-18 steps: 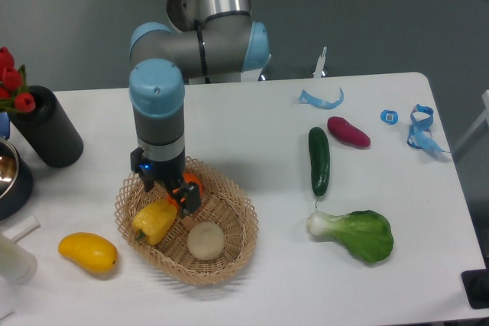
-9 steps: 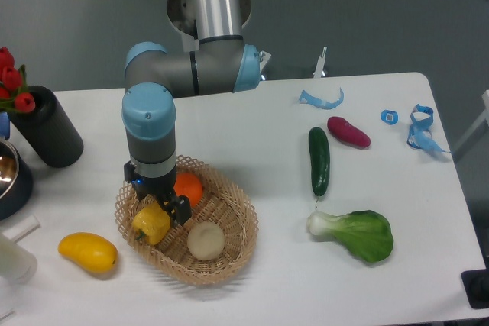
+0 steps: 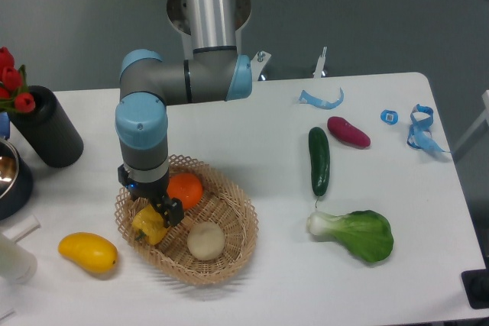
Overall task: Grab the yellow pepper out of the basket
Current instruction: 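Lower the gripper onto the yellow pepper and close on it, then lift the yellow pepper out of the basket and carry it up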
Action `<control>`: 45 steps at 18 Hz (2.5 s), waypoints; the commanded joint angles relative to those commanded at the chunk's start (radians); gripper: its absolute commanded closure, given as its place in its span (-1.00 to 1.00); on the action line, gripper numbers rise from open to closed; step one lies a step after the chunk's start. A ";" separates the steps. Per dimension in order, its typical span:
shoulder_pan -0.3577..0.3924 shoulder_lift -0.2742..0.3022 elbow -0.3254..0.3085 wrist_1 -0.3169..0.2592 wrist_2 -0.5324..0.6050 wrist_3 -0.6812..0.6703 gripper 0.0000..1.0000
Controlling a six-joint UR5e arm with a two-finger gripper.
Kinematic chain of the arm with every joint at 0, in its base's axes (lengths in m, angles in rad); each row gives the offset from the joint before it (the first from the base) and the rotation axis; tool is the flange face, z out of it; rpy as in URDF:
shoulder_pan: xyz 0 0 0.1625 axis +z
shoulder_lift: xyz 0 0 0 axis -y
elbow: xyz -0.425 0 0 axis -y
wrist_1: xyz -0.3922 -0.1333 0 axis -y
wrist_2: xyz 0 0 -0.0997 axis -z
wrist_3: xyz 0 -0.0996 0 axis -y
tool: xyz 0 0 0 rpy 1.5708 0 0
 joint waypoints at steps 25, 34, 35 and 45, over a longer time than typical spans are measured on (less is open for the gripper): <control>0.244 0.196 0.063 -0.003 -0.008 0.006 0.52; 0.462 0.213 0.100 -0.012 -0.150 0.146 0.52; 0.480 0.215 0.098 -0.014 -0.150 0.184 0.52; 0.503 0.206 0.104 -0.017 -0.147 0.247 0.52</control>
